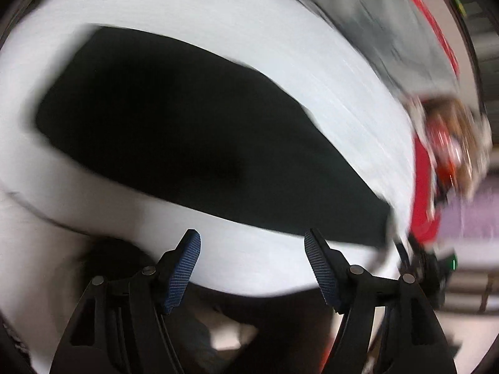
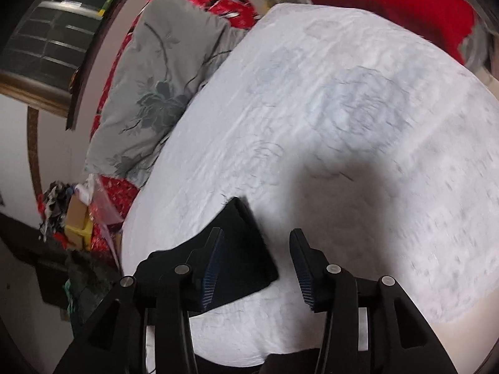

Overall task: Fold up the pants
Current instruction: 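Lift and fold the pants over with the left gripper while the right gripper holds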

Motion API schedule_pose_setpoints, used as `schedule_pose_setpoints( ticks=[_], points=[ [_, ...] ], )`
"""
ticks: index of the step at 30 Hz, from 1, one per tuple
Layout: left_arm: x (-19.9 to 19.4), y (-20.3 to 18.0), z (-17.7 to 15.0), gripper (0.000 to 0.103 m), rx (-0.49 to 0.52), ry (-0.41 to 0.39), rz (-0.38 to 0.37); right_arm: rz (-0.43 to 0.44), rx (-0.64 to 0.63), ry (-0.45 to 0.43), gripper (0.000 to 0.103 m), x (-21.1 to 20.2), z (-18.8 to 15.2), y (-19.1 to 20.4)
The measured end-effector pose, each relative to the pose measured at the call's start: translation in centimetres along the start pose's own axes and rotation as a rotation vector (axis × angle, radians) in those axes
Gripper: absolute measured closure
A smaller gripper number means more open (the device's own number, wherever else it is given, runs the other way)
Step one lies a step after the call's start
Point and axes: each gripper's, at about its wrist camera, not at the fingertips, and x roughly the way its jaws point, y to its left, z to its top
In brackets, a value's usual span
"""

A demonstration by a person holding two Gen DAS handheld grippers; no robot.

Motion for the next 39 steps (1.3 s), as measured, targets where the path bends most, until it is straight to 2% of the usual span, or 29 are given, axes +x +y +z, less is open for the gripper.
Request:
schedule_pose_setpoints(
  ticks=[2,4,8,10,15,18,23,29,31,33,35,37,39],
  points=[
    [3.5,-4.9,-0.5,0.035,0.026,0.086,-0.063,0.003,-0.038,0.027,0.055,0.4,0.8,0.5],
    [6.4,-8.2,-0.7,0.037,0.029,0.138,-0.091,-0.002,-0.065,0.051,0.054,0.7,1.3,0.7],
    [12.2,-13.2,-1.7,0.044,-0.024,0.217,-0.133,-0.018,-0.091,0.097,0.052,0.9,2.8,0.1],
    [14.8,-13.4,-1.8,0.044,-0.101,0.252,-0.163,-0.022,-0.098,0.124,0.051,0.9,3.3,-0.3],
    [18.8,-11.0,-3.5,0.045,-0.361,0.310,-0.266,0.021,-0.064,0.201,0.049,1.7,4.3,-1.6],
    [19.9,-10.6,-4.0,0.045,-0.467,0.307,-0.304,0.058,-0.038,0.248,0.047,2.9,5.0,-2.0],
    [21.5,-11.7,-3.6,0.044,-0.490,0.276,-0.323,0.103,-0.025,0.354,0.047,6.1,6.6,-2.0],
    [24.1,-13.0,-4.4,0.045,-0.498,0.244,-0.350,0.153,-0.023,0.396,0.044,8.1,7.7,-1.7],
    [23.7,-13.1,-4.8,0.045,-0.492,0.234,-0.358,0.167,-0.025,0.405,0.043,8.4,7.7,-1.6],
    [23.4,-13.0,-4.9,0.051,-0.486,0.217,-0.380,0.184,-0.017,0.413,0.042,8.6,7.7,-1.6],
    [22.7,-12.9,-4.4,0.066,-0.439,0.164,-0.390,0.197,-0.006,0.418,0.041,8.7,7.7,-1.7],
    [22.7,-13.1,-4.3,0.066,-0.395,0.157,-0.383,0.210,0.003,0.422,0.041,8.8,7.6,-1.8],
    [23.0,-12.7,-5.0,0.066,-0.427,0.171,-0.395,0.217,0.011,0.425,0.041,8.9,7.6,-1.9]
  ],
)
